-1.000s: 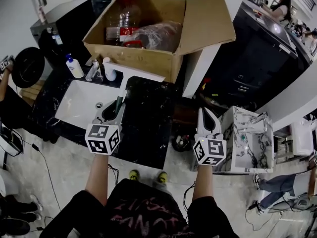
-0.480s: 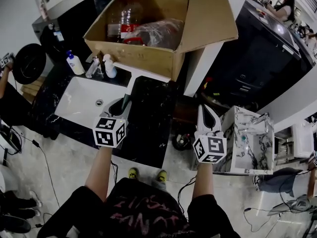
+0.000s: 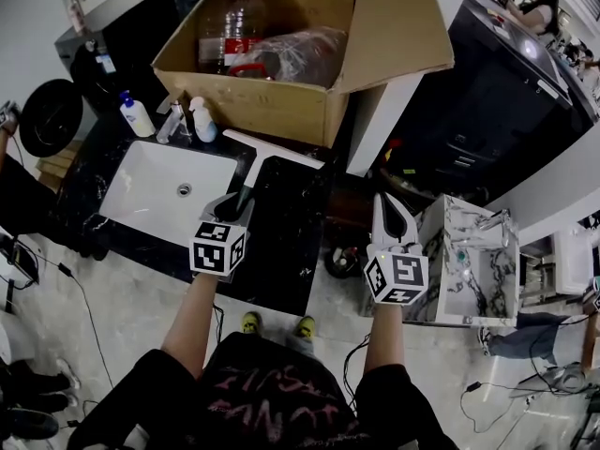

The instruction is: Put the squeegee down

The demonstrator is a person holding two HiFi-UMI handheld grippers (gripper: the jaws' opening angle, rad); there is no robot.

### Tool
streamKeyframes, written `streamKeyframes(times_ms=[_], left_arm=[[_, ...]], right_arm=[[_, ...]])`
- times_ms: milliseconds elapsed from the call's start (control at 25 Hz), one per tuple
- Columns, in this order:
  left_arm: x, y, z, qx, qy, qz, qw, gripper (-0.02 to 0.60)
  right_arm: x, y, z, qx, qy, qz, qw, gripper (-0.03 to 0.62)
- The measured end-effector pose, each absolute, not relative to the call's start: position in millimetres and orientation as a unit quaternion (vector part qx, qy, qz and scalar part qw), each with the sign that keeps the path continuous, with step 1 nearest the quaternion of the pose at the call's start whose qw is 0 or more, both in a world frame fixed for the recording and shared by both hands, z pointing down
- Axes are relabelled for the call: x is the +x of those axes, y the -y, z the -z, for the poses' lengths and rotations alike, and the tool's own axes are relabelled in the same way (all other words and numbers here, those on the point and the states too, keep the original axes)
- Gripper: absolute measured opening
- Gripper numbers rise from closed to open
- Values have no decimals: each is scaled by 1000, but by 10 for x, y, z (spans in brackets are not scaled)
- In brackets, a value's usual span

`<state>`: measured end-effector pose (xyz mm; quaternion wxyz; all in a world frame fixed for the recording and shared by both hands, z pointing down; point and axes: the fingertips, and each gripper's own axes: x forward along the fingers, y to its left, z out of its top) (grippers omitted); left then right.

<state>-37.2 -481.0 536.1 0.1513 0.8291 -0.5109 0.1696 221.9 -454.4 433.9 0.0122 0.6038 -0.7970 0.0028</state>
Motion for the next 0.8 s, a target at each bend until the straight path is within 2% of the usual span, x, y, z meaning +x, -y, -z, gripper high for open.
streamKeyframes(times_ms=[800], left_arm=[[-245,4627,-6271,795,500,-251,236,101]], right_arm=[[2341,4519,-4437,610,792,-7,25,12]])
